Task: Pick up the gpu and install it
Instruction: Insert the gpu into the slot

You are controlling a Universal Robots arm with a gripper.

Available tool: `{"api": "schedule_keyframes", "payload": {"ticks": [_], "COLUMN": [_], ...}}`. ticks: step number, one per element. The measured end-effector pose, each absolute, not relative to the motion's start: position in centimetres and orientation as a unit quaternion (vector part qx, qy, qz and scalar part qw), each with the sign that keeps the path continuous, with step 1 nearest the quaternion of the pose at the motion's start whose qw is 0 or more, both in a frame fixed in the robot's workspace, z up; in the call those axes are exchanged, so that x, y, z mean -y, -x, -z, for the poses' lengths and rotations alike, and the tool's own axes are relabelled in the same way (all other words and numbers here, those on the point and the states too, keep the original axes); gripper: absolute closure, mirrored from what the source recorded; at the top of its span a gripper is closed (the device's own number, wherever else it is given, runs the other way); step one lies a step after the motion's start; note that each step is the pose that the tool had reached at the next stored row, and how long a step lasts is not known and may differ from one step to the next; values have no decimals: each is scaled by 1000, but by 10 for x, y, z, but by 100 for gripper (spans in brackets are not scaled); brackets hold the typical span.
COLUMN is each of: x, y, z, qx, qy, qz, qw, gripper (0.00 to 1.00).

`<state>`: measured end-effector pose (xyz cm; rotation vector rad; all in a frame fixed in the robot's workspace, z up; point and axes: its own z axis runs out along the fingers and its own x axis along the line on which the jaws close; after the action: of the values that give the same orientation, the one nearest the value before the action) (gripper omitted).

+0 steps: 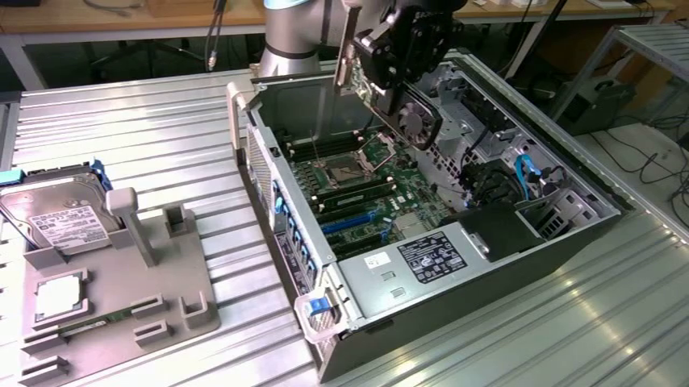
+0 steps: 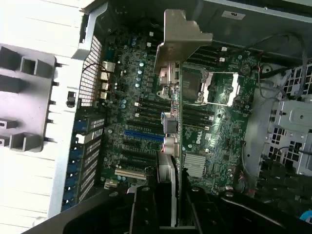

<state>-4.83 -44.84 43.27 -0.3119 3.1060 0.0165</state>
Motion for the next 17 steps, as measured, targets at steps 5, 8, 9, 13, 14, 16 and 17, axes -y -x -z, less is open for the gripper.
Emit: {"api": "schedule_keyframes", "payload": {"ticks": [5,8,9,13,14,16,17], "x": [449,449,449,449,449,449,449], "y": [48,48,48,48,48,48,48], "z": [-433,-433,-433,-433,-433,-433,-433], "qx": [-977,-959,-958,-951,-949,-944,-942], "qy": [215,283,288,309,314,330,335], "qz": [-6,-7,-7,-7,-7,-7,-8], "qw": [9,9,9,9,9,8,8], "gripper": [73,73,73,73,73,73,73]}}
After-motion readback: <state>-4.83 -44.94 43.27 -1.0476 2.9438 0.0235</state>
